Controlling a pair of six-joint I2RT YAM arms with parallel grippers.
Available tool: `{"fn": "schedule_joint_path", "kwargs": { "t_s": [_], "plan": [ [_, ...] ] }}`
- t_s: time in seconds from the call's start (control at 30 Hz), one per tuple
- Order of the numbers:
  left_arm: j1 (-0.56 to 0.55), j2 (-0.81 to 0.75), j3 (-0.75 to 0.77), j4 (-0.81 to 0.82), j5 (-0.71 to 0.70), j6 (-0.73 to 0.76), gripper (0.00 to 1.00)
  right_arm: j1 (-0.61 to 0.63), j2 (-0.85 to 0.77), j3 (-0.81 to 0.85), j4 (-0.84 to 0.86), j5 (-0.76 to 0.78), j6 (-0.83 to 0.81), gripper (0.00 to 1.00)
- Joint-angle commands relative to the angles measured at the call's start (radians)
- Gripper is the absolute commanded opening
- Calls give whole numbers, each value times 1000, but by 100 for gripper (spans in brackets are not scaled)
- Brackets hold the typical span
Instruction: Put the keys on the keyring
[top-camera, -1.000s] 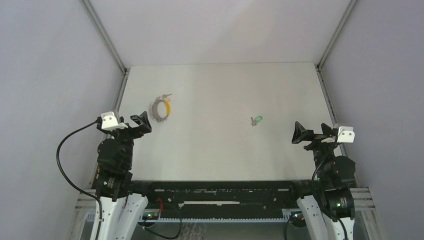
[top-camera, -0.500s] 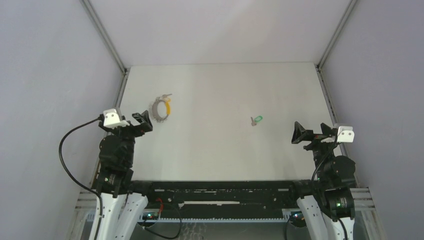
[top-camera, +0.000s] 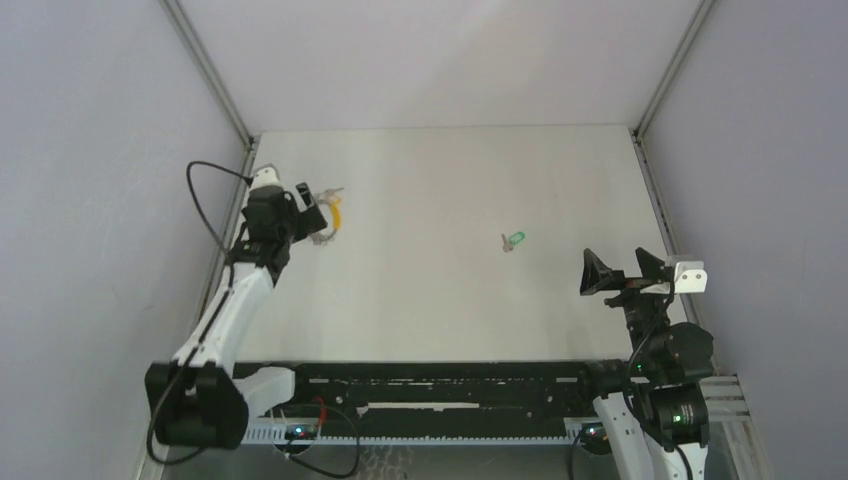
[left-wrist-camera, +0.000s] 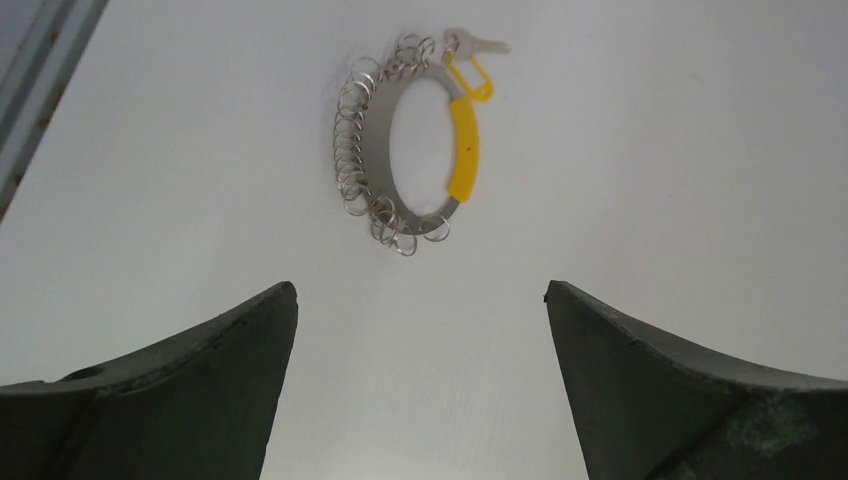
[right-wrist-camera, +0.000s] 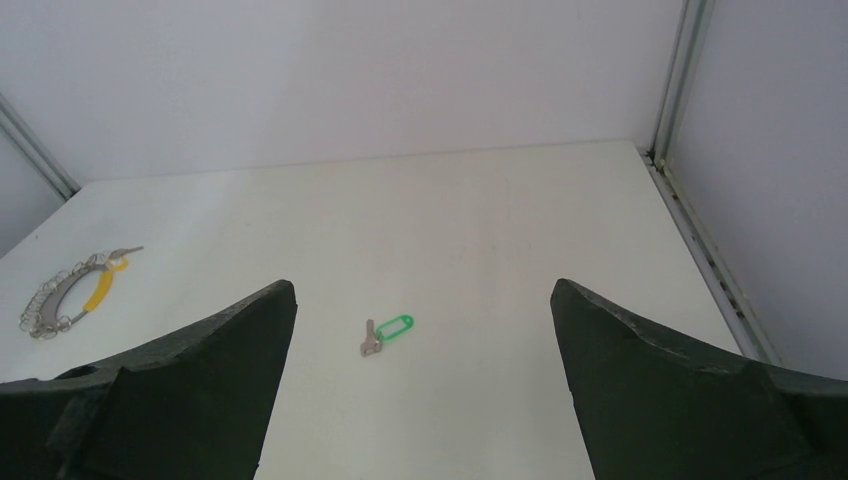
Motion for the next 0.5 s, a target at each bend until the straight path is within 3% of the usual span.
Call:
{"fn": "schedule_joint_path", "kwargs": {
  "t_s": [0.0,0.3,0.47],
  "plan": [
    [18,201,158,22,44,-55,98,-2,-28,-12,43,-19,-8,100],
    [20,670,448,-78,103,8,89,13,-55,-21,50,-14,-14,100],
    [20,818,566,-149,138,26,75,21,-55,-21,49,-15,-14,100]
  ]
}}
